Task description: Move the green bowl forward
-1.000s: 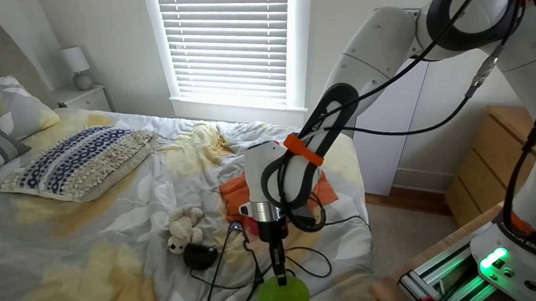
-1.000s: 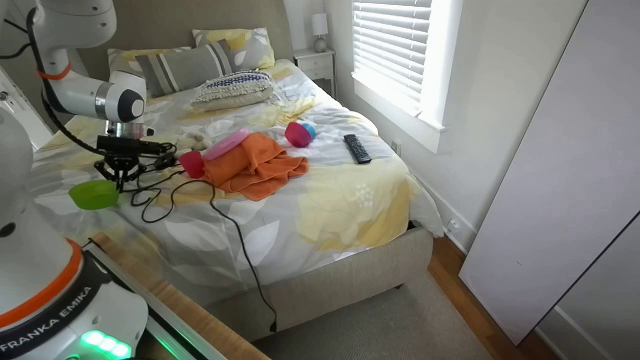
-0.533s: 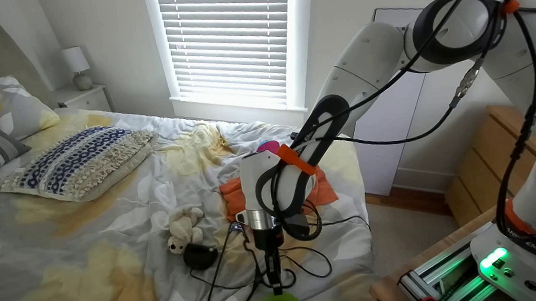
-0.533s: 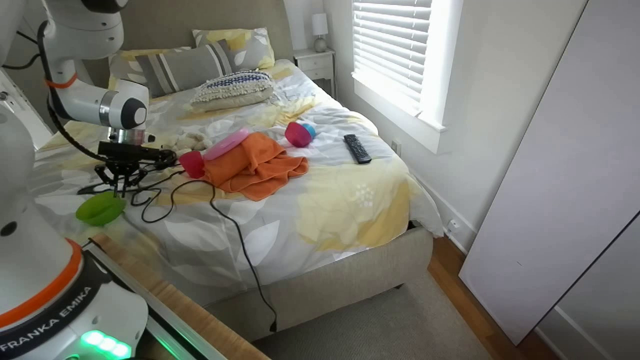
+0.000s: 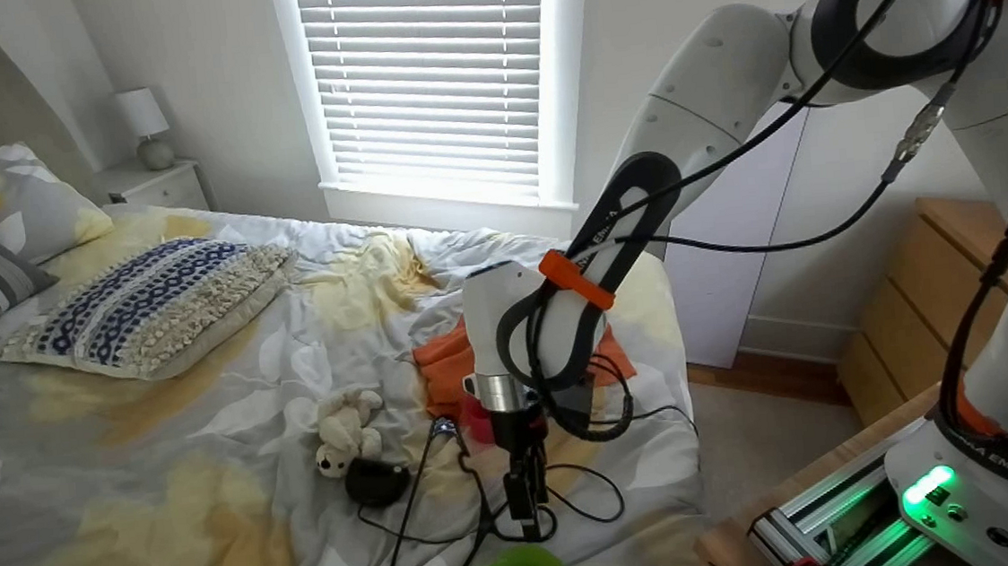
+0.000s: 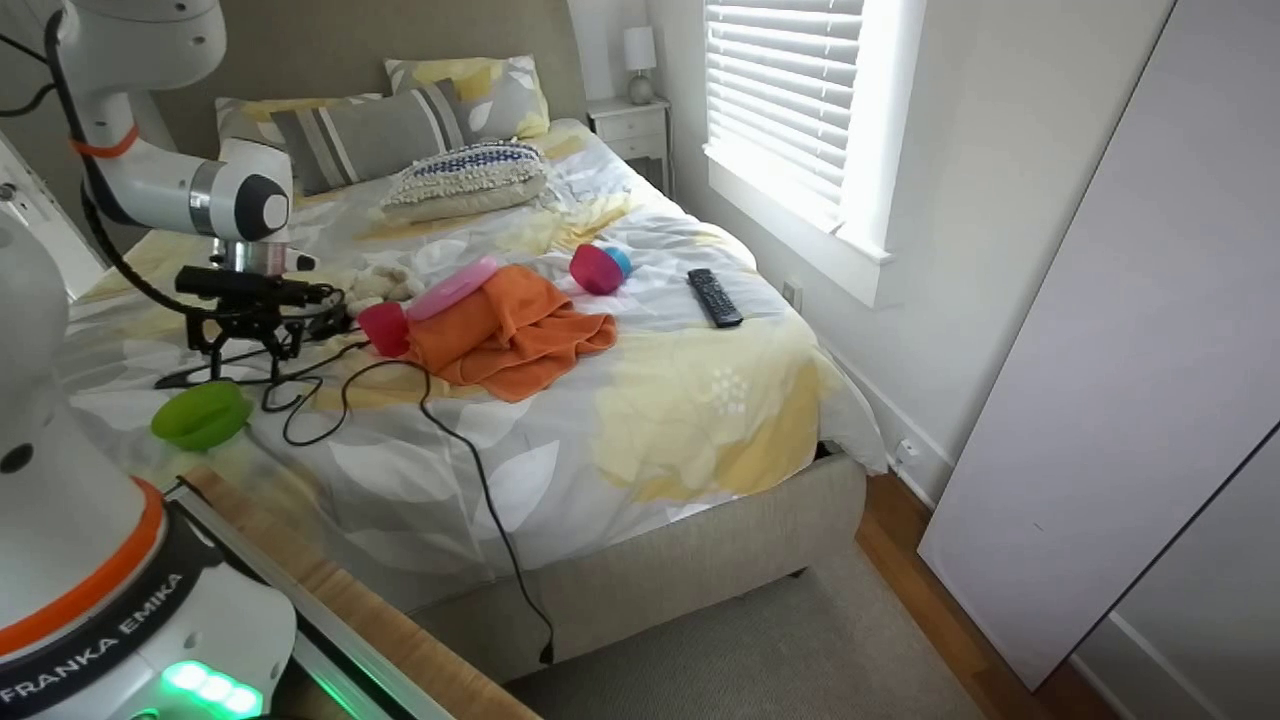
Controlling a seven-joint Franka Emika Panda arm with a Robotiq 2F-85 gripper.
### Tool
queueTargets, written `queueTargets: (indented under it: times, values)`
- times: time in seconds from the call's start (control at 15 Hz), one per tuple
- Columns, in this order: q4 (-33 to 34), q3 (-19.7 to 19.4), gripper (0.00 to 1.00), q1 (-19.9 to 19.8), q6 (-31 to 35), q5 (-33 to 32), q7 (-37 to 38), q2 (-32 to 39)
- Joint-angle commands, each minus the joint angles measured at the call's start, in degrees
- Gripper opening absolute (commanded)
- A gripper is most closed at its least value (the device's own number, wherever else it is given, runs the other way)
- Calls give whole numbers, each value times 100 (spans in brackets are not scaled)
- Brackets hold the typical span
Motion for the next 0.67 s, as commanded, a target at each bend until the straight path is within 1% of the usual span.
queueTargets:
  times: [0.0, 0.2, 0.33, 0.47, 0.6]
  values:
    - [-867, -121, 100, 59, 95, 312, 978, -937]
    - [-1578, -108, 100, 10, 449, 710, 1580, -1608]
    - [-1992, -157, 100, 65, 672, 917, 1991, -2033]
    - [-2389, -239, 100, 170, 807, 966, 2526, -2499]
    - [-2722, -346, 100, 336, 833, 804, 3171, -3000]
